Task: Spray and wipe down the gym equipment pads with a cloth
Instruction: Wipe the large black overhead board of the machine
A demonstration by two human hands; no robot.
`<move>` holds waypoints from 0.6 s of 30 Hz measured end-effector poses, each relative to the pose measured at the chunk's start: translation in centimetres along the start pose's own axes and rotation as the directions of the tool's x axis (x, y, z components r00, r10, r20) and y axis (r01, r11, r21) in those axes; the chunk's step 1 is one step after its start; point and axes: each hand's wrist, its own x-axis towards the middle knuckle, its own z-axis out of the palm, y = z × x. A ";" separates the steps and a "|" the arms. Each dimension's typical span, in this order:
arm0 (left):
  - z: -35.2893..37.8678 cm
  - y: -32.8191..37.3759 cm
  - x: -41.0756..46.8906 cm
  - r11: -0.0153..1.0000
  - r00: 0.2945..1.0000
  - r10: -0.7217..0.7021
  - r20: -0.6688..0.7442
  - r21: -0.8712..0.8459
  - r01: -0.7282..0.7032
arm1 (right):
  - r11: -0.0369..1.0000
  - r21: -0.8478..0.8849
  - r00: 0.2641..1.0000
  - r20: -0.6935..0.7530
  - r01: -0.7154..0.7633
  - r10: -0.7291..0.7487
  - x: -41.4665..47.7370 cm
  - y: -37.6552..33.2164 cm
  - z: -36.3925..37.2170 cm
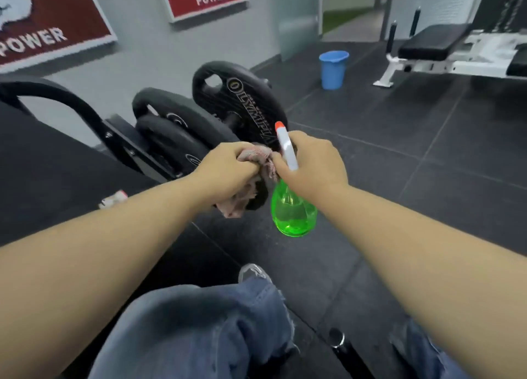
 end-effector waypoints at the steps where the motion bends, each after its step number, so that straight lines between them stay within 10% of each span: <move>1: 2.1 -0.6 0.8 0.999 0.999 -0.016 0.028 -0.029 0.017 | 0.999 -0.003 0.999 0.008 -0.046 0.046 -0.2 2.1 0.9; 8: 16.5 -6.5 5.5 0.935 0.949 -0.249 0.193 -0.206 0.287 | 0.946 -0.118 0.935 0.161 -0.300 0.317 -1.6 16.5 9.2; 18: 26.7 -15.8 9.0 0.530 0.706 -0.583 0.402 -0.470 0.706 | 0.834 -0.234 0.730 0.404 -0.500 0.551 -3.6 27.3 22.8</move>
